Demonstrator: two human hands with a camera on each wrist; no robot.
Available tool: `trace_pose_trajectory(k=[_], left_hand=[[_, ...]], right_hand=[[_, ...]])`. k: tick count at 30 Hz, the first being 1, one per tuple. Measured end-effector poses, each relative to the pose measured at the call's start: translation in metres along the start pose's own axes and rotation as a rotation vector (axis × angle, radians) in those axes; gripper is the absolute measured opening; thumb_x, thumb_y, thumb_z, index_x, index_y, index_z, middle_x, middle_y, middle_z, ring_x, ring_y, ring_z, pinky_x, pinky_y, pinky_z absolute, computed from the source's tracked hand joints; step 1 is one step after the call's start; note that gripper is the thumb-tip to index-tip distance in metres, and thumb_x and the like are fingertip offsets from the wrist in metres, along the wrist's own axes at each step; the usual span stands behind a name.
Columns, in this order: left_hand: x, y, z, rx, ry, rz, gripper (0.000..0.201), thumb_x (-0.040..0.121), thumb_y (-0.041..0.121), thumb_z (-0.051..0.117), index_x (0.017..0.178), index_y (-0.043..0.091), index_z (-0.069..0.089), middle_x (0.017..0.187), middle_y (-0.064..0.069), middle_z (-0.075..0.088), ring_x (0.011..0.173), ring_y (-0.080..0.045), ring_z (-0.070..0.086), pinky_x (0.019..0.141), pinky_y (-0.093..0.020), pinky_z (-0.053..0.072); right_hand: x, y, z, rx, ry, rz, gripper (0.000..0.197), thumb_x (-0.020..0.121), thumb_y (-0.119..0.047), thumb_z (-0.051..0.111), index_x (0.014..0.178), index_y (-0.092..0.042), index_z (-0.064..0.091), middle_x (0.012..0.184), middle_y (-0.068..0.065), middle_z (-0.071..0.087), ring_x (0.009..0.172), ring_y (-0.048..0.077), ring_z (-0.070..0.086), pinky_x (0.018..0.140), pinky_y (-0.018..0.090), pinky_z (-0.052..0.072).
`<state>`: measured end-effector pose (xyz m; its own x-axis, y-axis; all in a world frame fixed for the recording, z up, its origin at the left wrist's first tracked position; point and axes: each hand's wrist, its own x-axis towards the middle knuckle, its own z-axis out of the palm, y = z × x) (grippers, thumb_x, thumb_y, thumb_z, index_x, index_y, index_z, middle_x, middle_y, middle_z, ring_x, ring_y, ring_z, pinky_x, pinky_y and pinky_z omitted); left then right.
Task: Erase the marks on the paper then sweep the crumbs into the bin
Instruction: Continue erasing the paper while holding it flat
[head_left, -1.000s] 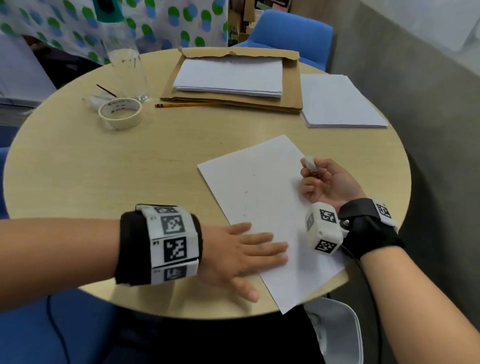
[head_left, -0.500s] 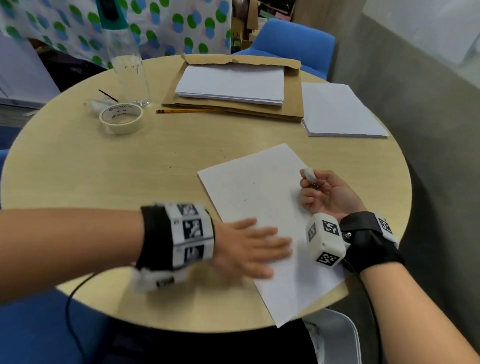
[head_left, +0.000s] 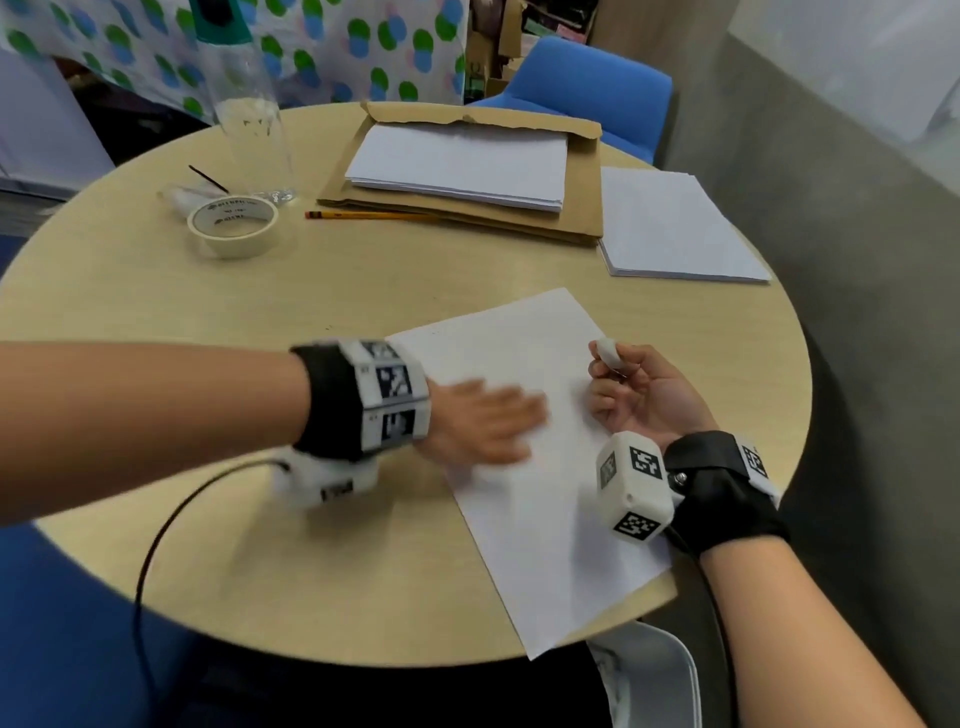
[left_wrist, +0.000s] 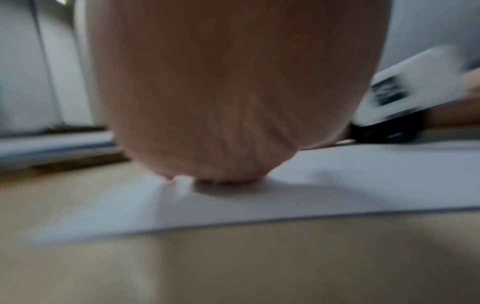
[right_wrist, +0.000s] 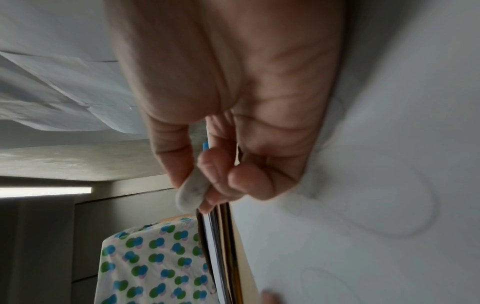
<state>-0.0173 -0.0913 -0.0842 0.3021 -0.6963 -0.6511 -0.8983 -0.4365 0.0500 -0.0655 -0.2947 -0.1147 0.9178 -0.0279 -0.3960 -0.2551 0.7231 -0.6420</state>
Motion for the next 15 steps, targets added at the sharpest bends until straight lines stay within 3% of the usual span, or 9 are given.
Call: trace_pose_trajectory(k=[2,4,5,7,9,11,15], left_hand=[[0.004,-0.034,-0.014,-0.052,0.106,-0.325,0.067,0.098,0.05,0.012,0.148,0.014,-0.015,0.156,-0.002,-0.022,0.146,-0.017,-0.014,0.117,-0.039,-0.006],[0.004,-0.056,-0.026,-0.059,0.199,-0.47,0.08,0.093,0.06,0.016,0.149,0.01,-0.012,0.156,-0.006,-0.021,0.146,-0.019,-0.013,0.117,-0.04,-0.007],[0.004,-0.058,-0.029,-0.071,0.228,-0.439,0.085,0.092,0.062,0.022,0.148,0.009,-0.013,0.156,-0.007,-0.023,0.146,-0.02,-0.014,0.117,-0.04,-0.006],[0.005,-0.05,-0.032,-0.157,0.223,-0.254,0.095,0.088,0.06,0.04,0.148,0.011,-0.016,0.155,-0.005,-0.023,0.145,-0.02,-0.015,0.117,-0.039,-0.005],[0.01,-0.036,-0.029,-0.269,0.191,-0.129,0.104,0.083,0.055,0.056,0.149,0.015,-0.013,0.157,0.0,-0.018,0.145,-0.017,-0.016,0.118,-0.036,-0.005],[0.018,-0.03,-0.022,-0.354,0.203,-0.09,0.107,0.079,0.05,0.065,0.15,0.017,-0.007,0.158,0.002,-0.013,0.146,-0.015,-0.012,0.12,-0.035,-0.003],[0.028,-0.03,-0.015,-0.392,0.236,-0.078,0.113,0.074,0.047,0.072,0.151,0.019,-0.006,0.158,0.002,-0.014,0.146,-0.014,-0.008,0.119,-0.032,-0.003]], right_hand=[[-0.002,0.001,0.004,-0.018,0.046,-0.013,0.04,0.036,-0.018,0.085,0.072,-0.006,0.072,0.061,0.0,0.054,0.039,0.008,0.039,0.041,0.016,0.04],[-0.004,0.002,0.012,-0.072,0.15,-0.038,0.02,0.064,-0.016,0.071,0.08,-0.006,0.068,0.065,0.001,0.051,0.038,0.007,0.039,0.04,0.015,0.04],[-0.004,0.003,0.016,-0.102,0.2,-0.054,0.012,0.076,-0.014,0.062,0.084,-0.006,0.064,0.068,0.0,0.049,0.037,0.006,0.041,0.04,0.015,0.041],[-0.002,0.005,0.022,-0.163,0.265,-0.082,0.01,0.087,-0.012,0.054,0.086,-0.007,0.062,0.07,0.001,0.052,0.037,0.004,0.045,0.041,0.014,0.043],[0.0,0.006,0.03,-0.248,0.298,-0.072,0.007,0.087,-0.011,0.056,0.085,-0.008,0.063,0.074,0.002,0.056,0.036,0.003,0.047,0.042,0.013,0.045],[-0.001,0.003,0.039,-0.389,0.296,-0.007,0.005,0.087,-0.01,0.059,0.085,-0.008,0.063,0.077,0.003,0.058,0.038,0.002,0.048,0.043,0.012,0.046],[-0.002,-0.01,0.062,-0.921,0.258,0.12,0.01,0.082,-0.009,0.066,0.089,-0.002,0.065,0.071,0.005,0.059,0.054,0.01,0.048,0.049,0.017,0.046]])
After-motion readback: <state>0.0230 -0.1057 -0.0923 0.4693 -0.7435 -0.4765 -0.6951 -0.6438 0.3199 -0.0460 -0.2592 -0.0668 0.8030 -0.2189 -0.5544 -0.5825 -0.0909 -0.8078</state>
